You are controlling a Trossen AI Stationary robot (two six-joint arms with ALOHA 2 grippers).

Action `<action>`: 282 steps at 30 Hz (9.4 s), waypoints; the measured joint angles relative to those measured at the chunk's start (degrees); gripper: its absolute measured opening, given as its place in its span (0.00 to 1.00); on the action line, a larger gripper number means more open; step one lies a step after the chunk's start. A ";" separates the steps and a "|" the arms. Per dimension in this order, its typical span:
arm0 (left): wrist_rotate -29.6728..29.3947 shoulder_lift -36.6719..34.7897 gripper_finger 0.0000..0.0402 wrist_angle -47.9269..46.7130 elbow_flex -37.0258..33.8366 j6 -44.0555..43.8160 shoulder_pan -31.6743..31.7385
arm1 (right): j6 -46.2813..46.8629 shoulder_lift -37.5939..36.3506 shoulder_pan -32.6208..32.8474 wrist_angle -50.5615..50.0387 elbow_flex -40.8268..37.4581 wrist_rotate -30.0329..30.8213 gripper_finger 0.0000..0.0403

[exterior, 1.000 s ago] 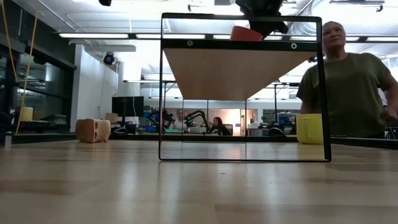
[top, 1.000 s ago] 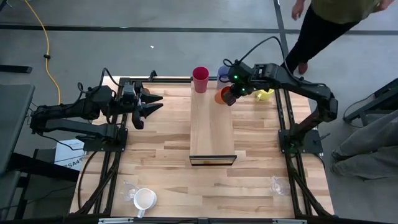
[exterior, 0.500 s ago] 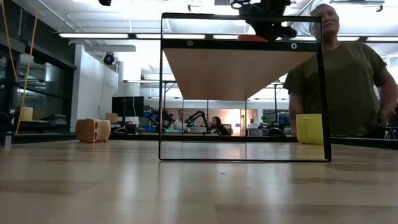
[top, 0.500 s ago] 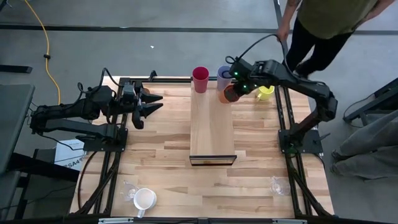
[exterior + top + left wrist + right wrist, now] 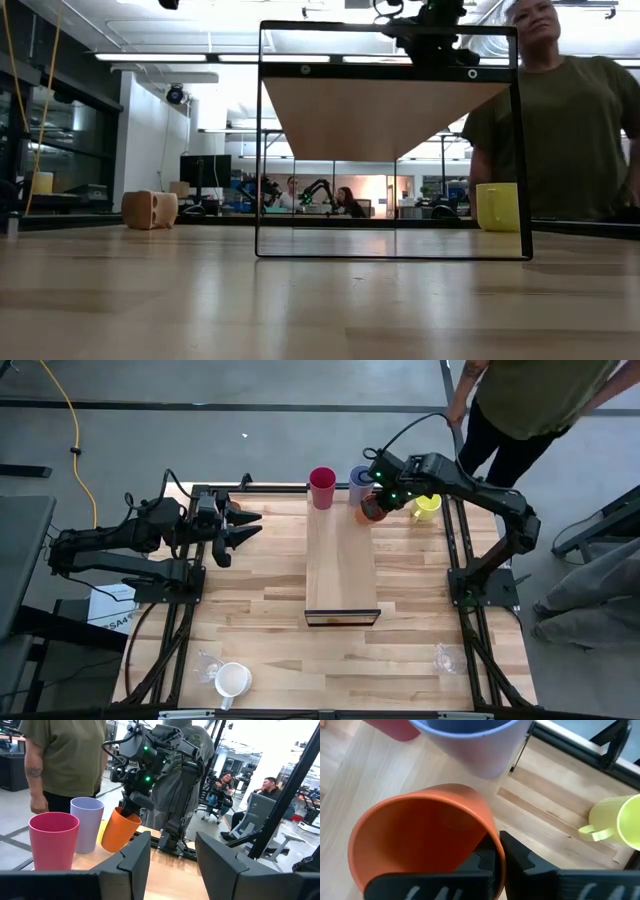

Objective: Stack small to large cups/mugs on shelf
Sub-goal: Put the orange cup on the shelf, then put the white cup on the shelf

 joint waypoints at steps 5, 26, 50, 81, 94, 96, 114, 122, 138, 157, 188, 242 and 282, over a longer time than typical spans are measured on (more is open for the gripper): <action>0.00 0.00 0.36 0.00 0.00 0.00 0.00 | 0.00 1.20 -0.02 0.32 -0.02 -0.93 0.00; 0.00 0.00 0.36 0.00 0.00 0.00 0.00 | 0.48 1.37 -0.04 1.73 -0.02 -1.21 0.00; 0.00 0.00 0.36 0.00 0.00 0.00 0.01 | 0.41 1.37 -0.04 4.77 -0.02 -1.28 0.00; -1.44 -0.02 0.36 -0.01 0.00 -0.02 0.00 | -0.69 1.77 -0.07 8.65 -0.04 0.67 0.24; -1.51 -0.02 0.36 0.00 0.00 -0.02 0.02 | -3.08 1.46 -0.07 9.77 -0.04 2.09 0.25; -1.51 -0.02 0.36 0.00 0.00 -0.02 0.00 | -3.19 1.08 -0.07 10.58 -0.04 2.09 0.25; -1.51 -0.02 0.36 -0.02 0.00 -0.02 0.00 | -16.17 -9.20 6.77 6.67 -0.04 1.79 0.25; -1.49 -0.02 0.36 -0.02 0.00 -0.02 0.02 | -13.92 -25.34 17.73 19.67 -20.56 1.79 0.25; 0.49 -0.02 0.36 -0.02 0.00 0.05 0.01 | -22.14 -51.24 22.90 73.23 -54.42 -3.88 0.25; 0.50 -0.02 0.36 -0.02 0.00 0.24 0.00 | -22.25 -51.27 22.88 72.85 -54.42 -3.88 0.25; 0.38 0.00 0.36 -0.04 0.00 2.17 0.00 | -25.18 -51.23 22.88 72.83 -54.42 -3.88 0.25; -0.82 48.90 0.36 -49.59 24.65 -35.90 -54.38 | -25.11 -51.18 22.86 71.67 -54.36 -3.88 0.25; -0.46 51.99 0.04 -43.88 15.12 -35.69 -54.15 | -25.15 -51.18 22.86 69.70 -54.36 -3.86 0.25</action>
